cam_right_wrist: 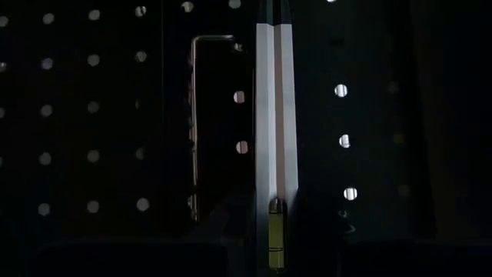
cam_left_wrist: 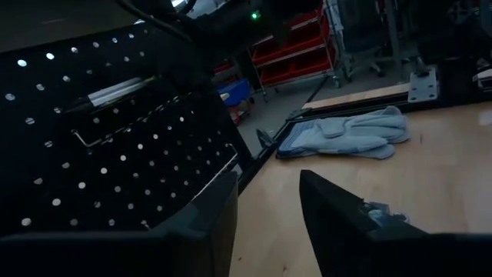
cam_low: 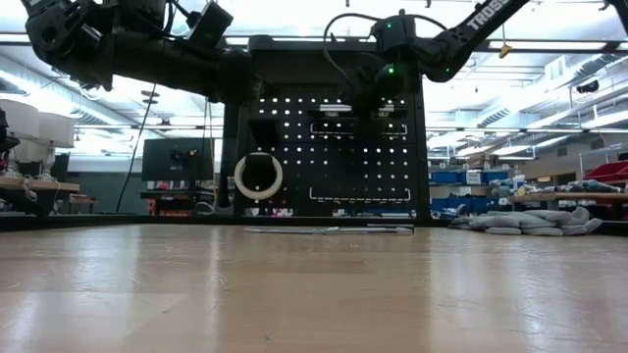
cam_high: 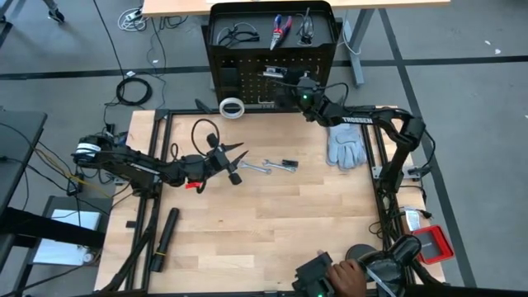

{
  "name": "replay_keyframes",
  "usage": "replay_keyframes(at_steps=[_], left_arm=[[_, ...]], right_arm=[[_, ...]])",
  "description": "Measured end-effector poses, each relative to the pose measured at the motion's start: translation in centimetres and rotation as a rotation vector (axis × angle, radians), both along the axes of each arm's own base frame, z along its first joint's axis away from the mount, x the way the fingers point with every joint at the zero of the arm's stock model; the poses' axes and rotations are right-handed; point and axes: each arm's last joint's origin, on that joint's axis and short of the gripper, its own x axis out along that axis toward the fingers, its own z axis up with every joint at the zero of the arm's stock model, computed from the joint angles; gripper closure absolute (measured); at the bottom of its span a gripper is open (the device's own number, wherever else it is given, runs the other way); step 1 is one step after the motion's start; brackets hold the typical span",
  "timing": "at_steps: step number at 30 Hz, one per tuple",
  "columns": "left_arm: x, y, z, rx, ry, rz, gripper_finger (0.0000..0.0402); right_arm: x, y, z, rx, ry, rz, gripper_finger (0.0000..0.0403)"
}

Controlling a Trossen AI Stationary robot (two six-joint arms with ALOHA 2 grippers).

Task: Hang tools onto peg board
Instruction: Put the black spirit level on the black pegboard

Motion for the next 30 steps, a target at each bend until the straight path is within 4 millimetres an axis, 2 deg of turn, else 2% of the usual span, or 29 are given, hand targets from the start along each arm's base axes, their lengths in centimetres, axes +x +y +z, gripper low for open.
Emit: replay_keyframes(at_steps=[10, 17, 23, 26, 30], left_arm=[[0.0, 0.0, 0.0, 0.003, 0.007, 0.000, 0.0254], [0.0, 0.0, 0.0, 0.004, 0.007, 0.000, 0.0254], [0.0, 0.0, 0.0, 0.004, 0.005, 0.000, 0.0254], [0.0, 0.0, 0.0, 0.004, 0.005, 0.000, 0.0254], [0.0, 0.0, 0.0, 0.004, 0.001, 0.000, 0.0254]], right_arm=[[-1.0, 0.4, 1.2, 0.048, 0.038, 0.130, 0.0330], [-1.0, 0.5, 0.8, 0.076, 0.075, 0.171, 0.0331], [0.3, 2.7, 0.8, 0.130, -0.012, 0.173, 0.0331], [1.2, 4.1, 0.8, 0.201, -0.120, 0.227, 0.0331], [2.6, 5.6, 0.5, 0.182, -0.146, 0.294, 0.0331]])
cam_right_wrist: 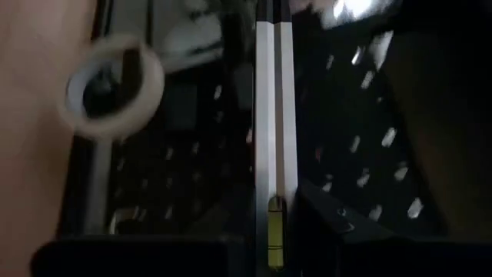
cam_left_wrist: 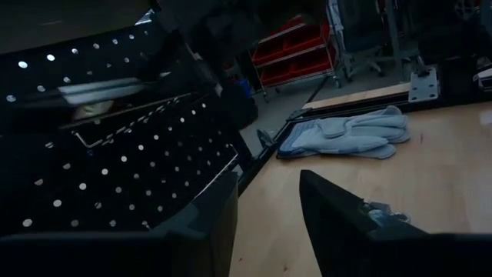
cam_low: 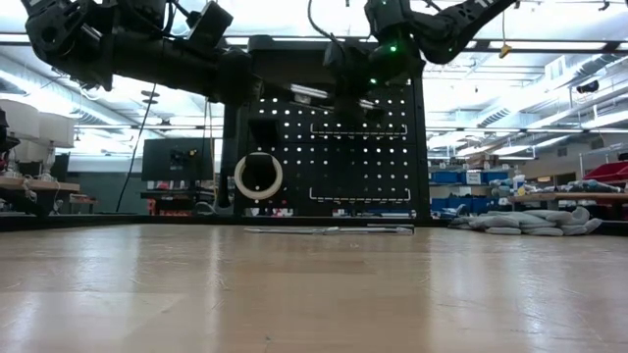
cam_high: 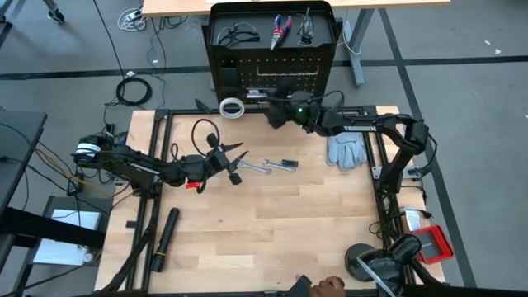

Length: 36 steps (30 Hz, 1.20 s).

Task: Hang tools onto peg board
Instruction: Put the black spirit level on the black pegboard

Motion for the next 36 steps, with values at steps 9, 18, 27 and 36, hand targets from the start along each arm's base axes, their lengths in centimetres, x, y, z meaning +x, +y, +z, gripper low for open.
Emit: replay_keyframes(at_steps=[9, 18, 27, 36], left_arm=[[0.0, 0.0, 0.0, -0.004, -0.002, -0.001, 0.0255], [0.0, 0.0, -0.1, -0.001, 0.006, -0.001, 0.0255], [0.0, 0.0, -0.1, 0.000, 0.007, -0.001, 0.0255], [0.0, 0.0, -0.1, 0.000, 0.011, -0.001, 0.0255]], right_arm=[[-1.0, -3.3, 0.0, -0.109, -0.008, -0.117, 0.0331], [-2.0, -5.2, -0.8, -0.122, 0.104, 0.068, 0.0332], [-3.2, -6.9, -0.8, -0.113, 0.104, -0.005, 0.0333], [-3.9, -7.7, -1.3, -0.080, 0.150, -0.126, 0.0319]])
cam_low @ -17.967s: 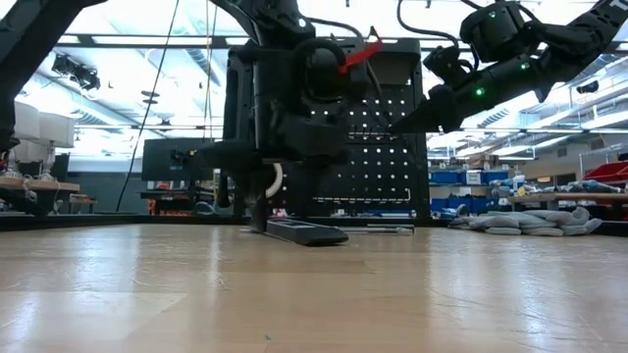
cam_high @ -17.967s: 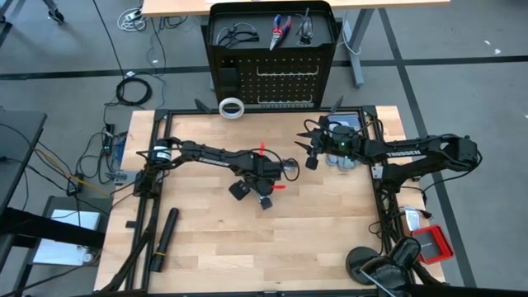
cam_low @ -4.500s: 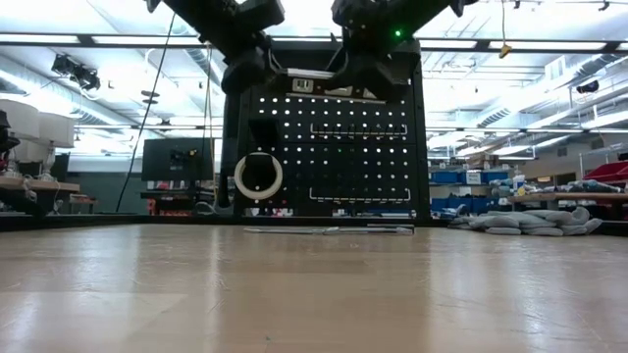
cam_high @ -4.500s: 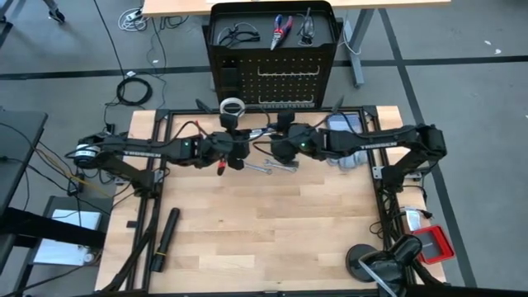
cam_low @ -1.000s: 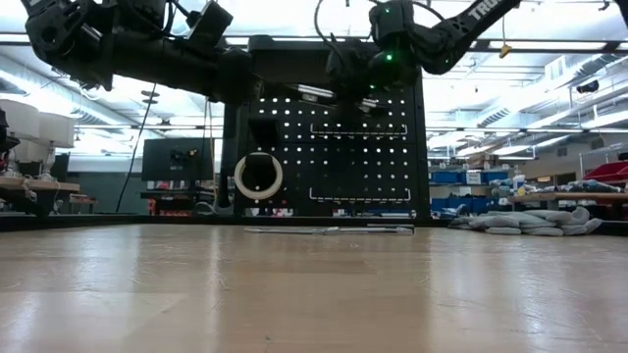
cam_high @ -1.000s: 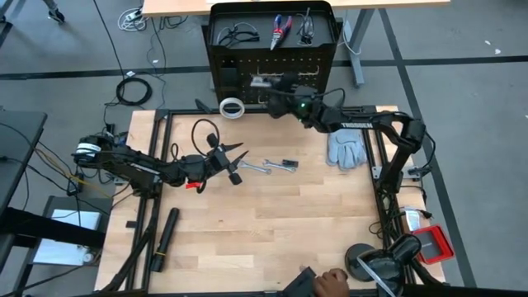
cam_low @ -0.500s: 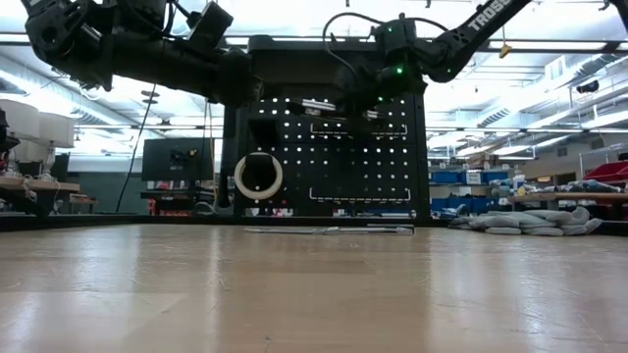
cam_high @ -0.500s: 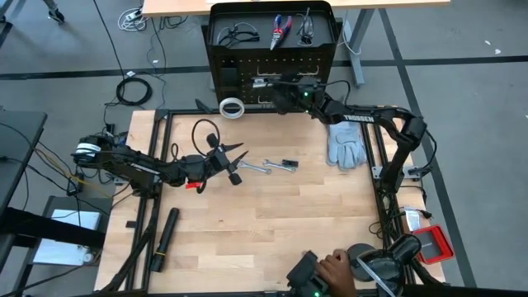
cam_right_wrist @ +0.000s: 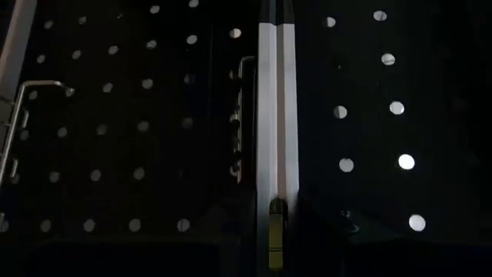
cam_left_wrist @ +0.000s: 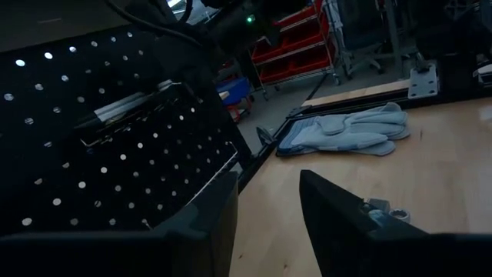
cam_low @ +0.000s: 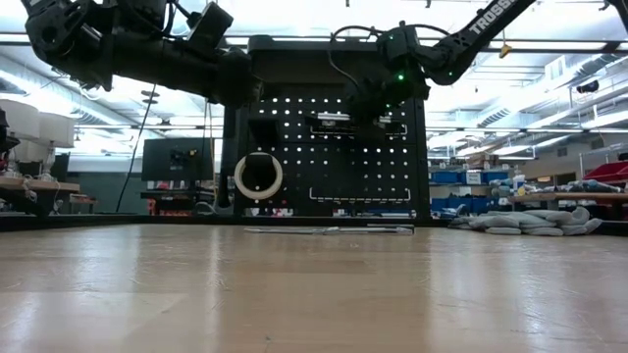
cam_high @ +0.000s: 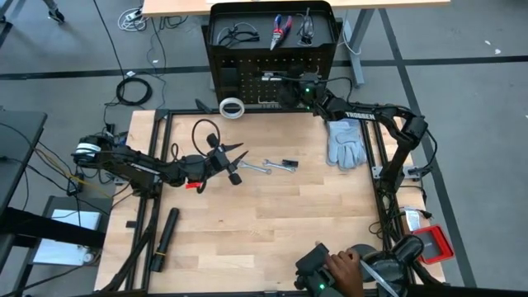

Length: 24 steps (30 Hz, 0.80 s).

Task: Hang tools onto peg board
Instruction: Put the black spirit level on the black pegboard

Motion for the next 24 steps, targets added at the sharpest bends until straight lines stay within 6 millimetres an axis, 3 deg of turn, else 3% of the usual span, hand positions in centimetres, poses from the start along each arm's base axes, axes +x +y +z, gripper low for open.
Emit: replay_keyframes(at_steps=[17, 24], left_arm=[[0.00, 0.00, 0.00, 0.000, 0.000, 0.000, 0.0255], [0.00, 0.00, 0.00, 0.000, 0.000, 0.000, 0.0255]], right_arm=[[-0.14, -0.14, 0.38, 0.049, -0.146, -0.104, 0.0232], [0.39, 0.58, 0.57, 0.044, -0.169, -0.103, 0.0222]])
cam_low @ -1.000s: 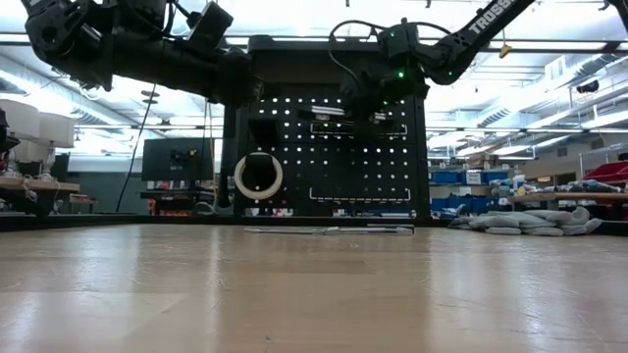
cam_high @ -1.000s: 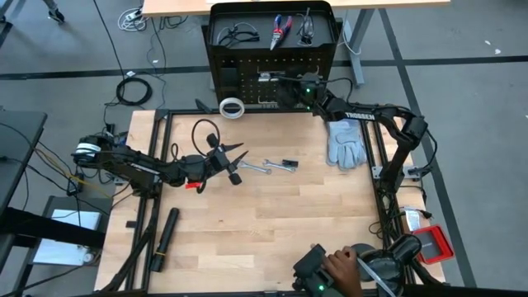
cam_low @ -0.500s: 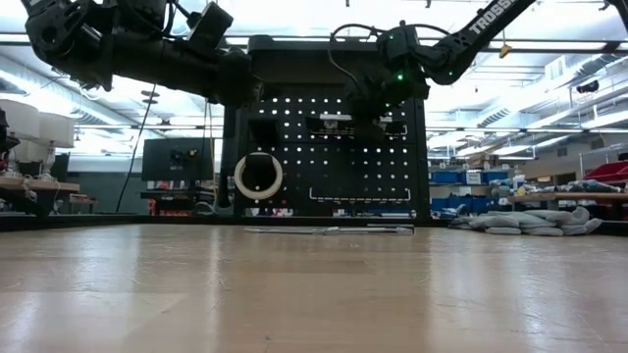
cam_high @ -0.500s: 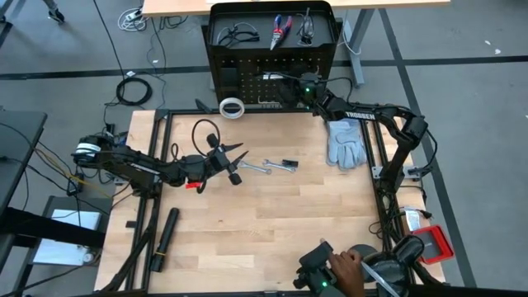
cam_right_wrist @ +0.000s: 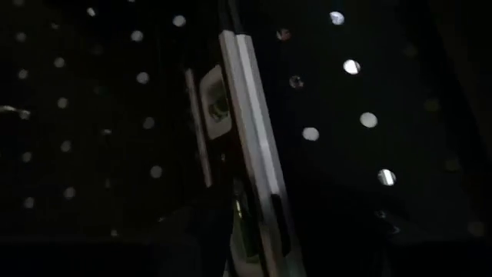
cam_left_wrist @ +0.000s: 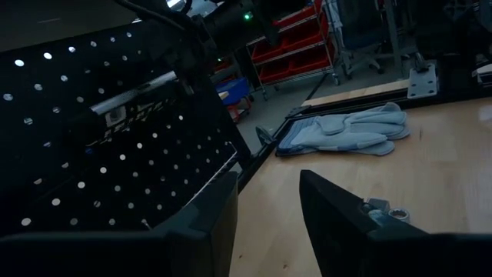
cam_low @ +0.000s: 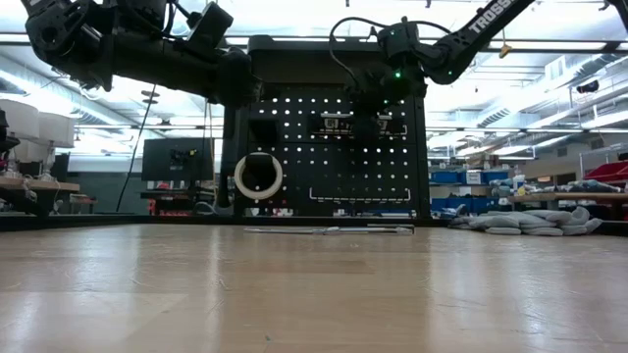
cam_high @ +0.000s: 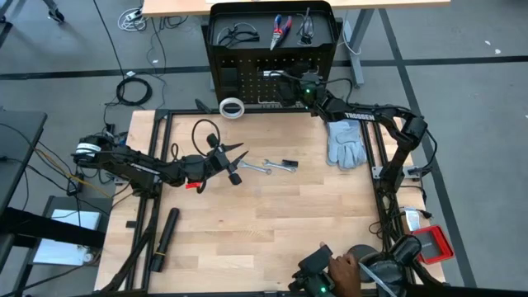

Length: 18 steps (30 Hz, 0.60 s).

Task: Hang tools onto peg board
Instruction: Put the black spirit level on the black pegboard

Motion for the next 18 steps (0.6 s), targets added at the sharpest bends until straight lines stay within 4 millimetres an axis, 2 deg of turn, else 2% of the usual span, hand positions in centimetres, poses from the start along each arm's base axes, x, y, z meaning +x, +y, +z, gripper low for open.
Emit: replay_keyframes(at_steps=[5, 12, 18], left_arm=[[0.00, 0.00, 0.00, 0.000, 0.000, 0.000, 0.0255], [0.00, 0.00, 0.00, 0.000, 0.000, 0.000, 0.0255], [0.00, 0.00, 0.03, 0.000, -0.003, 0.000, 0.0255]], right_arm=[[0.00, 0.00, 0.06, 0.004, -0.020, -0.005, 0.0222], [-0.63, -0.59, 0.79, -0.031, -0.095, -0.129, 0.0224], [-0.47, -0.38, 0.96, -0.031, -0.126, -0.130, 0.0224]])
